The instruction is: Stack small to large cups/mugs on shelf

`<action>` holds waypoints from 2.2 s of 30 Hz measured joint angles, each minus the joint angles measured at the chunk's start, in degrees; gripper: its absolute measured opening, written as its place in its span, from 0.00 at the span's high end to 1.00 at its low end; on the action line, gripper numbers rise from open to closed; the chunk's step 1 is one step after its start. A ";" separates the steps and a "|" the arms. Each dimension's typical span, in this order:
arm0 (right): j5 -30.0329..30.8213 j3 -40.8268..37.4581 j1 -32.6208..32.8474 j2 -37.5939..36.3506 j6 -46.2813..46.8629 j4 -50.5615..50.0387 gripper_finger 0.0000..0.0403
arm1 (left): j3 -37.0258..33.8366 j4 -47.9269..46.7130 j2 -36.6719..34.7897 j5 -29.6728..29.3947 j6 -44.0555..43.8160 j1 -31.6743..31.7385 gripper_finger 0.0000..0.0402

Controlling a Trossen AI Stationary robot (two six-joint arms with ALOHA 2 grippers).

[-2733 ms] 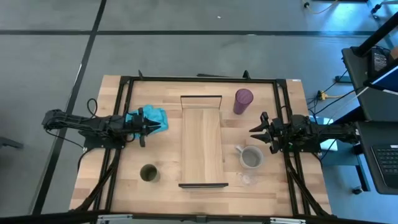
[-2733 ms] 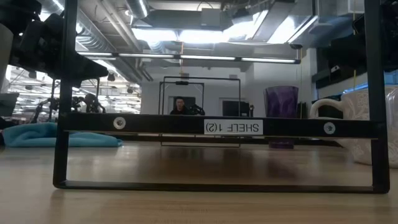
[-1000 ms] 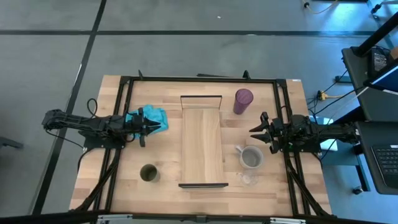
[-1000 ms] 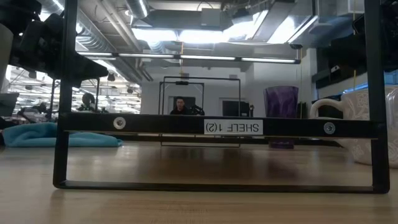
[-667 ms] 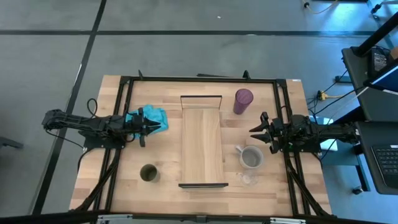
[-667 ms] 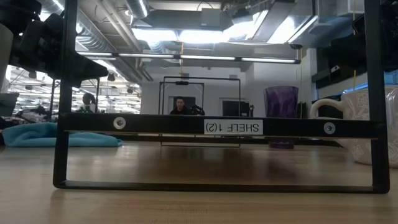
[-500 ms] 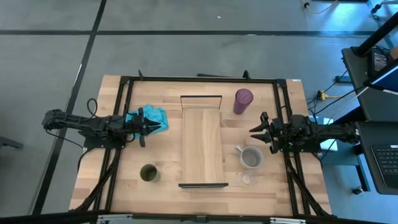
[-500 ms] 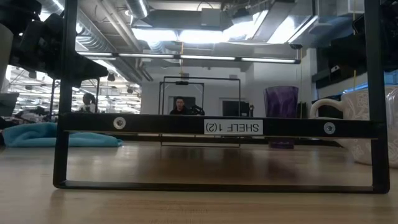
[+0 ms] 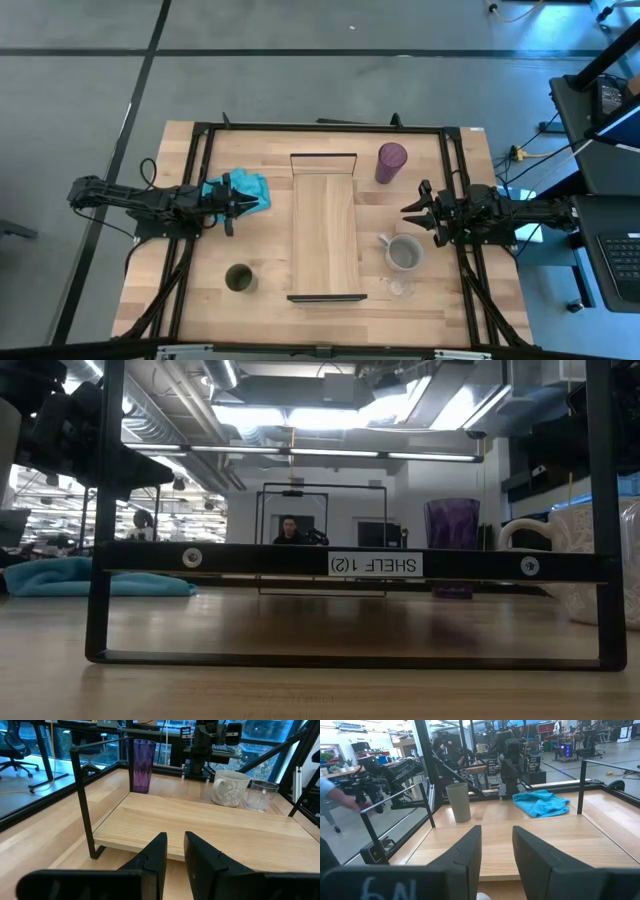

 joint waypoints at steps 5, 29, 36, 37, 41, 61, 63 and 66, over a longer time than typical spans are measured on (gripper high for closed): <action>0.00 0.00 0.00 0.01 0.00 -0.01 0.72 | 0.00 0.00 -0.01 0.00 0.00 -0.01 0.85; 16.55 0.00 -0.02 -0.01 -0.14 11.06 0.72 | 0.00 10.00 -0.02 -3.61 -16.10 -0.02 0.85; 19.97 -0.02 -0.02 0.01 -1.69 18.04 0.72 | 0.00 9.97 -0.02 -4.72 -16.48 -0.02 0.85; 19.83 0.00 -0.02 0.01 -2.92 19.56 0.72 | 0.00 9.97 -0.02 -5.06 -16.48 0.00 0.85; 16.65 0.00 -0.02 0.00 -8.60 27.79 0.72 | 0.00 9.97 -0.02 -5.79 -16.48 0.00 0.85; 17.00 0.00 -0.02 -0.01 -7.50 38.06 0.72 | 0.00 10.80 0.00 -7.39 -16.93 -0.01 0.85; 17.00 -0.02 -0.02 -0.01 -7.32 38.12 0.72 | 0.00 10.78 -0.02 -7.53 -16.92 0.00 0.85; 17.02 0.00 -0.02 0.03 -3.24 39.51 0.72 | 0.00 10.78 -0.02 -7.71 -16.92 -0.02 0.85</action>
